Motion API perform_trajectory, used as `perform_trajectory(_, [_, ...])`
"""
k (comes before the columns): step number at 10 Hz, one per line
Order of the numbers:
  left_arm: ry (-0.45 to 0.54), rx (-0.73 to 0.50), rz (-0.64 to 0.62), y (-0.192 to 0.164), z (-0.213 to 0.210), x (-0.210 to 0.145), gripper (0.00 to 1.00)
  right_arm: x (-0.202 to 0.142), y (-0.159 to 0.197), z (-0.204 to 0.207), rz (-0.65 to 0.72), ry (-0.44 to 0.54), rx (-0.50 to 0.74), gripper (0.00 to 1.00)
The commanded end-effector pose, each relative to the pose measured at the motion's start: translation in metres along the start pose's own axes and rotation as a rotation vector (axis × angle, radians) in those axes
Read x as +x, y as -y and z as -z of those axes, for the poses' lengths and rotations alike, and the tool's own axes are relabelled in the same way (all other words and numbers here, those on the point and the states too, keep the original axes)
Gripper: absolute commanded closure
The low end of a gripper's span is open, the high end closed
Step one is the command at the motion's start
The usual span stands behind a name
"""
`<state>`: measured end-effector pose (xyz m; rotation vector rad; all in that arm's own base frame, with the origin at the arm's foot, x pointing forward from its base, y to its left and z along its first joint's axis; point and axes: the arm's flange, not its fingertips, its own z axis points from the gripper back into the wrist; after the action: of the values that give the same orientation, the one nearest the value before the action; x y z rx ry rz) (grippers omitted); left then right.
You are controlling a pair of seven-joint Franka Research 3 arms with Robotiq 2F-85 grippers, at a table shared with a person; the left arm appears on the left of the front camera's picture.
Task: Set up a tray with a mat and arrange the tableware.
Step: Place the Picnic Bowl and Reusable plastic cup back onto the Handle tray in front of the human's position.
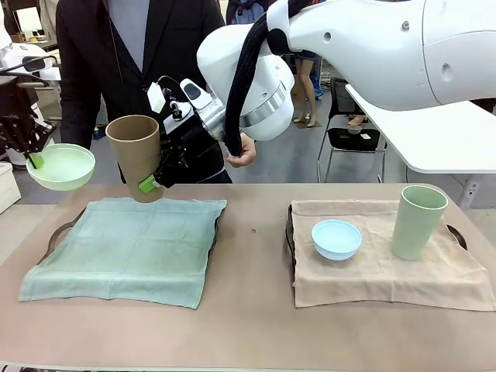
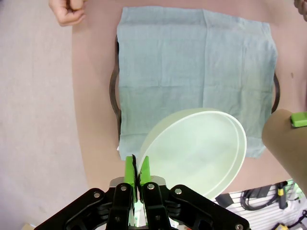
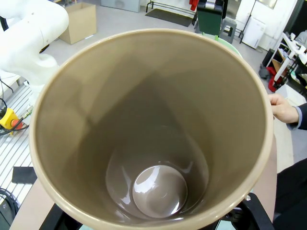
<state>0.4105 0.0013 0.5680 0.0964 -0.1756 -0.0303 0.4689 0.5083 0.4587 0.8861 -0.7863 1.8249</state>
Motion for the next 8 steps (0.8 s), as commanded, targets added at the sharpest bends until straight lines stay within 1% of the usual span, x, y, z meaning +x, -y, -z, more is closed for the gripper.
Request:
perform_trajectory(1, [0.010,-0.005,0.014,-0.0008,-0.0001,-0.0017,1.00,0.0018,0.0005,-0.0007,-0.013,0.001,0.007,1.00])
perform_trajectory(8, [0.010,-0.005,0.014,-0.0008,-0.0001,-0.0017,1.00,0.0018,0.0005,-0.0007,-0.013,0.001,0.007,1.00])
